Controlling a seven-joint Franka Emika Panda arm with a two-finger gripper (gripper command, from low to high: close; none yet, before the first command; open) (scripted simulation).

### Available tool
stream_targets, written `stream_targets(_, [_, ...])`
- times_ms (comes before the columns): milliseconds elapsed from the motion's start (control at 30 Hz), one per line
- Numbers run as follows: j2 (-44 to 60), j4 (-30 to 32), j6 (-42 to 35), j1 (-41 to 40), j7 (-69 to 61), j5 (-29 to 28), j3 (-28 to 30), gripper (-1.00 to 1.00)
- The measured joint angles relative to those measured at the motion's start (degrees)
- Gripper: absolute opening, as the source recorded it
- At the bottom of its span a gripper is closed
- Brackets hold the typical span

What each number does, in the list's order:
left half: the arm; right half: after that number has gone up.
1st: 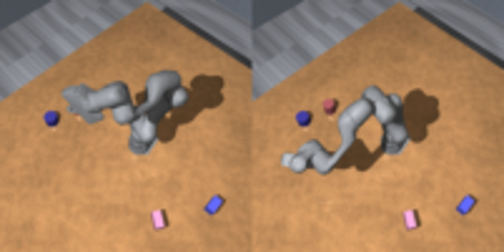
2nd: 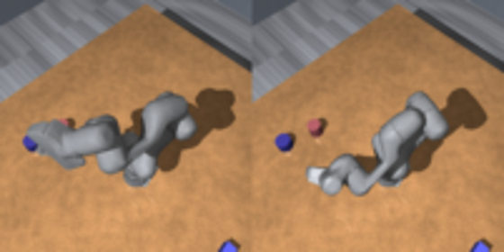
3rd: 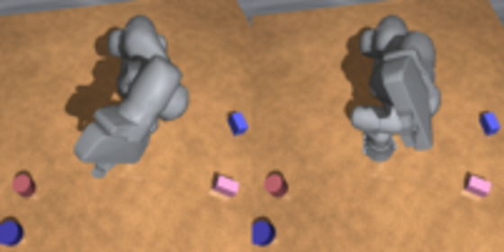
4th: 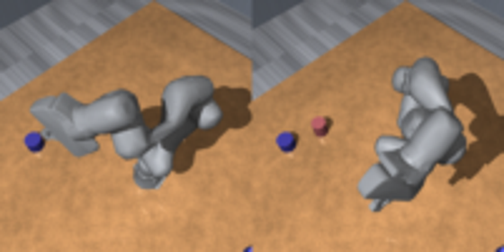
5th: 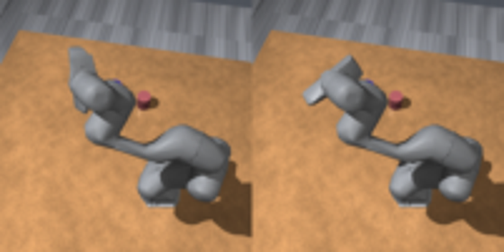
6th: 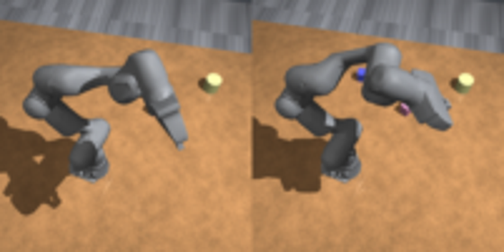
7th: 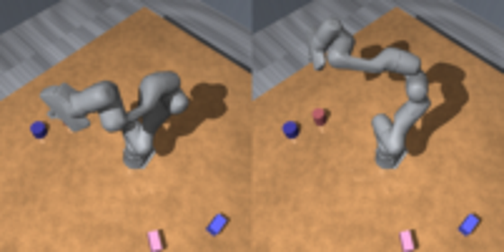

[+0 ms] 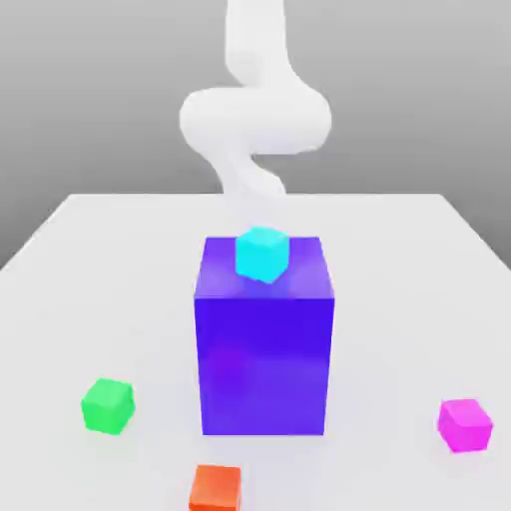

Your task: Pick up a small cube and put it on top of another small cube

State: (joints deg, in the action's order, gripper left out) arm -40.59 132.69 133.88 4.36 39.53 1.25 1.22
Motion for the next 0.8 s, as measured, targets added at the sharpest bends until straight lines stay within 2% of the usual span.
stream_targets(300, [19.2,3.3,7.6,13.9,-23.4,5.2,2.3,0.00])
stream_targets(533, [33.7,5.8,13.4,21.0,-40.2,7.7,0.1,0.00])
stream_targets(667, [41.8,7.3,16.9,25.6,-47.9,6.4,-1.8,0.00])
stream_targets(800, [49.8,8.9,20.6,27.5,-53.3,2.1,-3.0,0.00])
